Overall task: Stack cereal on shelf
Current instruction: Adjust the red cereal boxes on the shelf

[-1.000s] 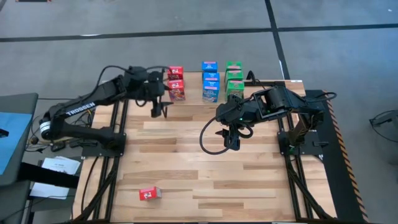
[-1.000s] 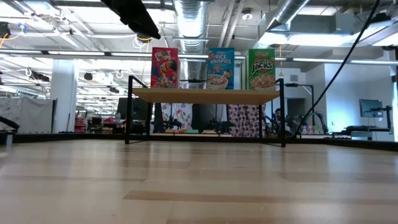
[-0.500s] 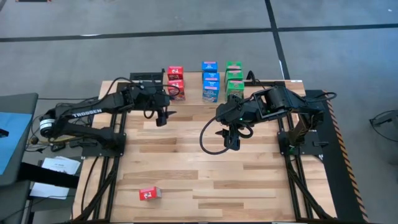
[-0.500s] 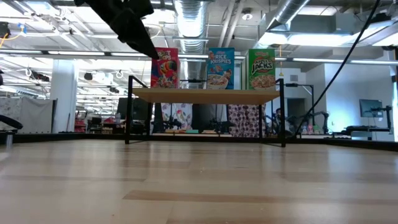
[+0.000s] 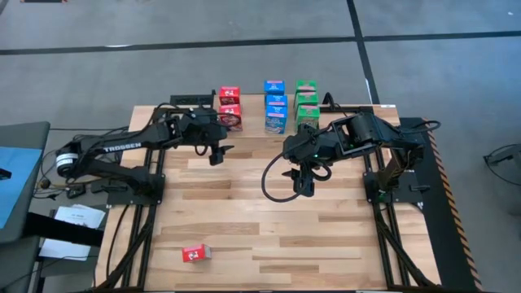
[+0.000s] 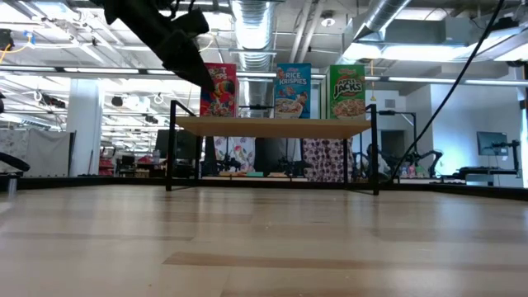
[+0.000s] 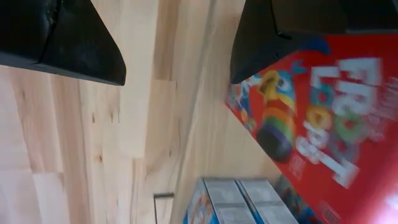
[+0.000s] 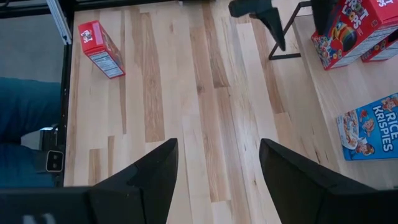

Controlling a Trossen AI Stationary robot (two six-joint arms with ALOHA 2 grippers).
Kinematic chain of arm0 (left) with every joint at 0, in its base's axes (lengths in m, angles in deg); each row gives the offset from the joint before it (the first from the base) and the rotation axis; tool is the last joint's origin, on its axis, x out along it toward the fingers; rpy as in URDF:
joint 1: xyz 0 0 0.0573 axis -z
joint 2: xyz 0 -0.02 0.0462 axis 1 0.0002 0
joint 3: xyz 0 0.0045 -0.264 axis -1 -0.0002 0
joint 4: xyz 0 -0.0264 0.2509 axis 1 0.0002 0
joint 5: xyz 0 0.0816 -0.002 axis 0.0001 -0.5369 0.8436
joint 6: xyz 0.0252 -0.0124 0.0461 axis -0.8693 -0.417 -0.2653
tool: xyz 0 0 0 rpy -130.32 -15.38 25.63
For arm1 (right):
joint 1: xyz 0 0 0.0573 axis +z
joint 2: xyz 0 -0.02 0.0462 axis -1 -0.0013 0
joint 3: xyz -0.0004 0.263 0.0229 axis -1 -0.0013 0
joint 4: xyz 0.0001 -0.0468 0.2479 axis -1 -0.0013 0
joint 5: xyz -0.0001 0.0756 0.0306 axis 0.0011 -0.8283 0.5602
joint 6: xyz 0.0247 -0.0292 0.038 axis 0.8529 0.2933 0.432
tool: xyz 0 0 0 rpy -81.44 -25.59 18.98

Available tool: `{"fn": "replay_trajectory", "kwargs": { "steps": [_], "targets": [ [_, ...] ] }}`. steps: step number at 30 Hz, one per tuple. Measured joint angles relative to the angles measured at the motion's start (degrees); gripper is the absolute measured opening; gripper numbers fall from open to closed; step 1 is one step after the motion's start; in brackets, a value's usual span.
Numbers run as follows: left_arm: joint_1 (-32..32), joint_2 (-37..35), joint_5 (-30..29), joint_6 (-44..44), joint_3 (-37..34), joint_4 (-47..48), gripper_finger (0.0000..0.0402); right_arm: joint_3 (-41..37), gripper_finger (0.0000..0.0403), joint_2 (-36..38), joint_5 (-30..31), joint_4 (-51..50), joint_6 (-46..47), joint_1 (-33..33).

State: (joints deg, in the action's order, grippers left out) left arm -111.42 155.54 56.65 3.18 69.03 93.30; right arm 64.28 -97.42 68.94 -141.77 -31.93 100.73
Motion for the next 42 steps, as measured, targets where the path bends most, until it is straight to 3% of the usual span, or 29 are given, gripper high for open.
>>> {"fn": "replay_trajectory", "kwargs": {
  "steps": [14,42],
  "targets": [
    [-1.59,3.99,0.45,0.20,-0.02,-3.26,0.0279,0.00,0.0250,0.00,0.00,1.08,0.01,-0.01],
    [-4.55,4.14,0.88,1.83,-0.02,-3.10,0.0279,0.00,0.0250,0.00,0.00,3.61,0.01,0.00]
  ]
}}
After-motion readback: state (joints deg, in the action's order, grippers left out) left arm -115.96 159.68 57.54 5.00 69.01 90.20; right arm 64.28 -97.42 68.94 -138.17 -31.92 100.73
